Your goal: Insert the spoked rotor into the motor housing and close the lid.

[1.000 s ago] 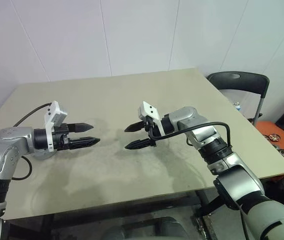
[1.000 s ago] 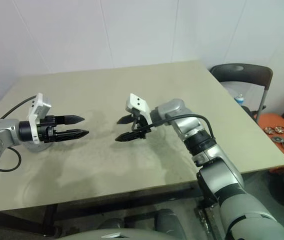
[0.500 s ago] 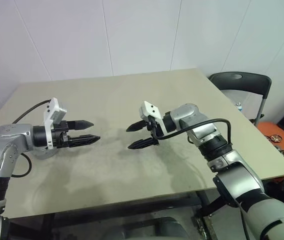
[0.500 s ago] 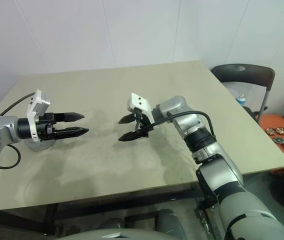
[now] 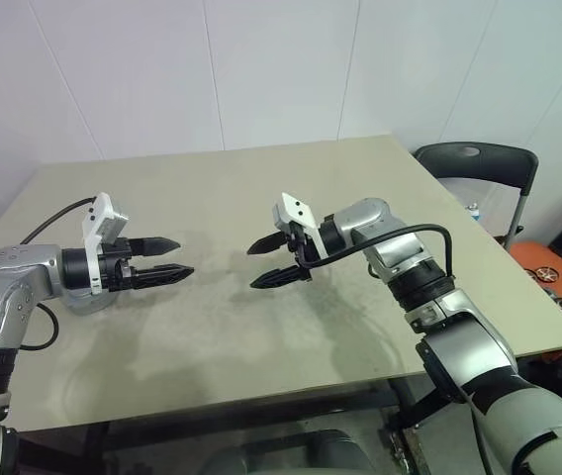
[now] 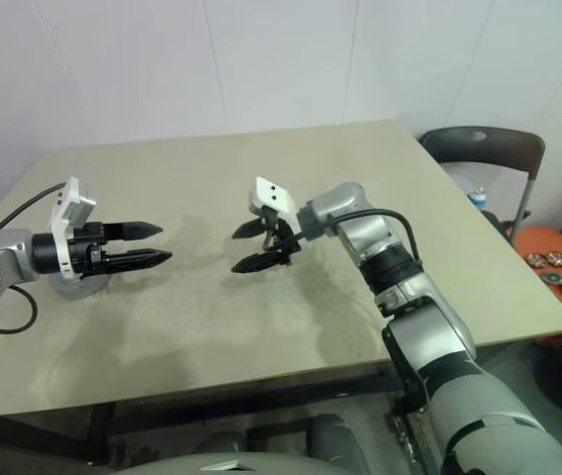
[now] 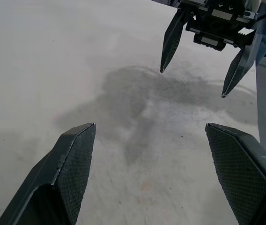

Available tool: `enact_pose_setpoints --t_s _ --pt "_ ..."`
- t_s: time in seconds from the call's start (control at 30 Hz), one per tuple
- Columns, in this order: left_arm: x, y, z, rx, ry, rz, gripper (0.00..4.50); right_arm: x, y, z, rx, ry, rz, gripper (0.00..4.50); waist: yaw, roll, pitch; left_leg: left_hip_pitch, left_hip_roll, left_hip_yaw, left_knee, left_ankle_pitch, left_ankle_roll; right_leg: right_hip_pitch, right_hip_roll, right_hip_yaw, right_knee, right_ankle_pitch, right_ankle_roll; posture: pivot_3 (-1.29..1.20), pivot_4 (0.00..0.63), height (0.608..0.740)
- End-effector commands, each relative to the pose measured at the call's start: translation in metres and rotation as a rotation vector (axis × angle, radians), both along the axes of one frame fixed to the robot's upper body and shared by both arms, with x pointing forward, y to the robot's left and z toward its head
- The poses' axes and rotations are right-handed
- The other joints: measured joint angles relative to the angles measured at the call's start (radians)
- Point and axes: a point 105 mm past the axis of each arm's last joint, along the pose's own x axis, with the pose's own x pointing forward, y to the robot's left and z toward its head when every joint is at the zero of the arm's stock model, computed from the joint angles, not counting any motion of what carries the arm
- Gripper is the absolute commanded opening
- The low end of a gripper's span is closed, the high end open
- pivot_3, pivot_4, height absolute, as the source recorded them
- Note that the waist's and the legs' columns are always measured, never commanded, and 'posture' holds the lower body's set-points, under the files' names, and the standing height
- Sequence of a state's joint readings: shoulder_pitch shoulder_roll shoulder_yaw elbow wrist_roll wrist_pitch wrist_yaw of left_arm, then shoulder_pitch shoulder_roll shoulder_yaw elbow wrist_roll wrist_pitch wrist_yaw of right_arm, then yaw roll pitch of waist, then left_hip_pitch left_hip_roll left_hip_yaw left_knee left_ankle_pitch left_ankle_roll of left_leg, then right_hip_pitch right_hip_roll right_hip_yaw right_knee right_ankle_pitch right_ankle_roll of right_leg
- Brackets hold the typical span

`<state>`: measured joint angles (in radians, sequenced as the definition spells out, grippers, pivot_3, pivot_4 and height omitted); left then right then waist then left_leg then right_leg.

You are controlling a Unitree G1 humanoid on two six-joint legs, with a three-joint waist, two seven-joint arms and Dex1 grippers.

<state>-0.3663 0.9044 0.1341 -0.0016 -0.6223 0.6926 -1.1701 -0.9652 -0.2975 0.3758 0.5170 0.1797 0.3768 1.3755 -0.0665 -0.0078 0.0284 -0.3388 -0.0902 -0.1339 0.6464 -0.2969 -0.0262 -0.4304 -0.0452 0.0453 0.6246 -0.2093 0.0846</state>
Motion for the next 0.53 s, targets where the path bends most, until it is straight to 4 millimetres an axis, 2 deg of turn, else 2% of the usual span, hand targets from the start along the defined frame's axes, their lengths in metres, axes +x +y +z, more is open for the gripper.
enact_pose_setpoints --t_s 0.03,0.53 --pt "0.000 0.002 0.017 -0.003 -0.059 0.004 3.98 0.002 0.004 0.021 0.042 -0.047 0.017 3.76 -0.001 0.000 0.000 0.000 0.000 0.000 0.000 0.000 0.000 0.000 0.000 0.000 0.000 0.000 0.000 0.00 0.000 0.740" --pt "-0.011 0.003 0.017 -0.005 -0.054 0.016 3.98 -0.002 0.005 0.018 0.039 -0.027 0.034 3.76 0.000 0.000 0.000 0.000 0.000 0.000 0.000 0.000 0.000 0.000 0.000 0.000 0.000 0.000 0.000 0.00 0.000 0.740"
